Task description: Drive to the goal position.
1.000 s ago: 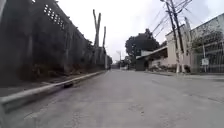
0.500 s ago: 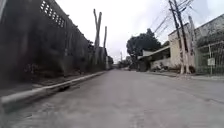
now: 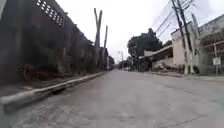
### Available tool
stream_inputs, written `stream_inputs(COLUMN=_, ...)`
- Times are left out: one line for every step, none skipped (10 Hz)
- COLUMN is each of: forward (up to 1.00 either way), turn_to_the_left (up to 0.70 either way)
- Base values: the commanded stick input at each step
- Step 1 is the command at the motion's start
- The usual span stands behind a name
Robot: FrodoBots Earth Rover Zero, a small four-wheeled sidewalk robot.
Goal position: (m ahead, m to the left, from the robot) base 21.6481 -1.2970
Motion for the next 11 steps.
stream_inputs(forward=0.85, turn_to_the_left=0.0)
stream_inputs(forward=0.85, turn_to_the_left=0.0)
stream_inputs(forward=0.85, turn_to_the_left=0.0)
stream_inputs(forward=0.85, turn_to_the_left=0.0)
stream_inputs(forward=0.85, turn_to_the_left=0.0)
stream_inputs(forward=0.85, turn_to_the_left=0.0)
stream_inputs(forward=0.85, turn_to_the_left=0.0)
stream_inputs(forward=0.85, turn_to_the_left=0.0)
stream_inputs(forward=0.85, turn_to_the_left=0.0)
stream_inputs(forward=0.85, turn_to_the_left=0.0)
stream_inputs(forward=0.85, turn_to_the_left=0.0)
